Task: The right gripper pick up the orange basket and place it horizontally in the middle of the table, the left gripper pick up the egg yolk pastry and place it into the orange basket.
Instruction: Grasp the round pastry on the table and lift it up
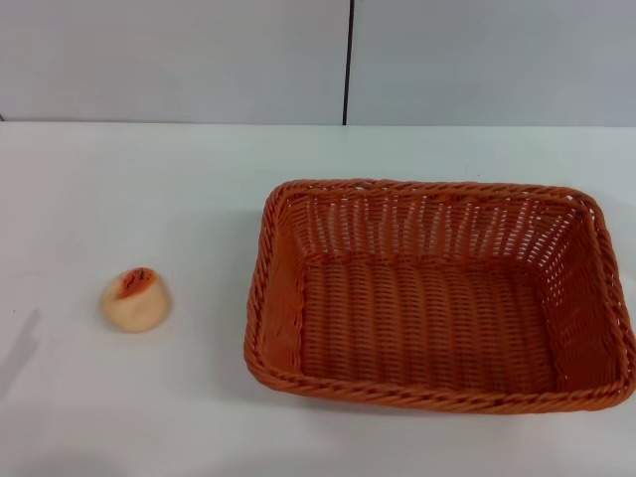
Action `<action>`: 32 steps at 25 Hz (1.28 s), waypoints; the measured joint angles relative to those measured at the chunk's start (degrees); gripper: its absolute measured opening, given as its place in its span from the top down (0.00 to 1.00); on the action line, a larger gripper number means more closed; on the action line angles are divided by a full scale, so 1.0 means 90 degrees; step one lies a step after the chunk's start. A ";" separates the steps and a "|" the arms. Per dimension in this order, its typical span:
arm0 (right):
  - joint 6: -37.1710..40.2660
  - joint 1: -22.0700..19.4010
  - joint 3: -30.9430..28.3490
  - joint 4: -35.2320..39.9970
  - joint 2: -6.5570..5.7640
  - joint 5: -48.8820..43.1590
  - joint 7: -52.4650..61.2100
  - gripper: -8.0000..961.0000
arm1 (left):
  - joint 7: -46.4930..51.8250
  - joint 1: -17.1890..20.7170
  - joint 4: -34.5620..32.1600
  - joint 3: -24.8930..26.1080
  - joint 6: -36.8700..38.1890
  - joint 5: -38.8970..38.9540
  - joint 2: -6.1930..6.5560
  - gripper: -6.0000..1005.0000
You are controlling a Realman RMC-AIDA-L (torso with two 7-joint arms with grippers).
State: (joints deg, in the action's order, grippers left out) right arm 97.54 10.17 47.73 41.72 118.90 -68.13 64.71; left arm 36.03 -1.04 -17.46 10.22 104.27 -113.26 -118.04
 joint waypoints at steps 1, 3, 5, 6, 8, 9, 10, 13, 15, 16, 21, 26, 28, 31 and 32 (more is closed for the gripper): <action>0.0090 0.0006 -0.0092 -0.0212 -0.0007 0.0042 -0.0079 0.55 | 0.0145 -0.0057 -0.0182 -0.0098 -0.0018 -0.0013 0.0000 0.20; 0.0196 0.0035 -0.0185 -0.0462 -0.0024 0.0038 -0.0160 0.55 | 0.0145 -0.0057 -0.0182 -0.0098 -0.0018 -0.0013 0.0000 0.20; 0.0213 0.0035 -0.0203 -0.0557 -0.0028 0.0030 -0.0173 0.55 | 0.0145 -0.0057 -0.0182 -0.0098 -0.0018 -0.0013 0.0000 0.20; 0.0214 0.0024 -0.0207 -0.0570 -0.0026 0.0031 -0.0174 0.55 | 0.0669 -0.0255 -0.0760 -0.0321 -0.0141 -0.0120 0.0000 0.20; 0.0224 0.0002 -0.0218 -0.0596 -0.0016 0.0031 -0.0177 0.56 | 0.0811 -0.0354 -0.0930 -0.0343 -0.0287 -0.0257 0.0000 0.20; 0.0235 -0.0006 -0.0221 -0.0616 -0.0013 0.0031 -0.0178 0.56 | 0.0811 -0.0354 -0.0930 -0.0343 -0.0287 -0.0257 0.0000 0.20; 0.0245 -0.0010 -0.0222 -0.0634 -0.0013 0.0031 -0.0179 0.56 | 0.0811 -0.0354 -0.0930 -0.0343 -0.0287 -0.0257 0.0000 0.20; 0.0261 0.0010 -0.0225 -0.0773 -0.0014 0.0042 -0.0180 0.55 | 0.0976 -0.0729 -0.1112 -0.0349 -0.0871 -0.0911 -0.0009 0.20; 0.0252 0.0041 -0.0226 -0.0868 -0.0019 0.0056 -0.0182 0.55 | 0.0976 -0.0729 -0.1112 -0.0349 -0.0871 -0.0911 -0.0009 0.20; 0.0244 0.0048 -0.0226 -0.0892 -0.0023 0.0060 -0.0182 0.55 | 0.0980 -0.0986 -0.1086 -0.0375 -0.1115 -0.1115 -0.0017 0.20; 0.0229 0.0064 -0.0232 -0.0912 -0.0026 0.0078 -0.0185 0.55 | 0.0999 -0.1194 -0.1074 -0.0650 -0.1171 -0.1338 -0.0013 0.20; 0.0206 0.0106 -0.0326 -0.0910 -0.0036 0.0081 -0.0188 0.56 | 0.1418 -0.1345 -0.1105 -0.1487 -0.1171 -0.1424 -0.0005 0.20; 0.0178 0.0130 -0.0381 -0.0920 -0.0035 0.0067 -0.0188 0.56 | 0.1480 -0.1387 -0.1060 -0.1664 -0.1176 -0.1425 -0.0012 0.20; 0.0133 0.0182 -0.0400 -0.0932 -0.0035 0.0060 -0.0189 0.55 | 0.1427 -0.1472 -0.0830 -0.1877 -0.1218 -0.1424 -0.0037 0.20; 0.0084 0.0212 -0.0400 -0.0937 -0.0040 0.0053 -0.0189 0.55 | 0.1380 -0.1491 -0.0741 -0.1920 -0.1270 -0.1424 -0.0038 0.20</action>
State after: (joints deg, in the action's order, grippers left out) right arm 98.29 12.08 44.13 33.29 118.54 -67.65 63.01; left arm 48.46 -14.46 -24.13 -7.06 92.84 -126.08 -118.38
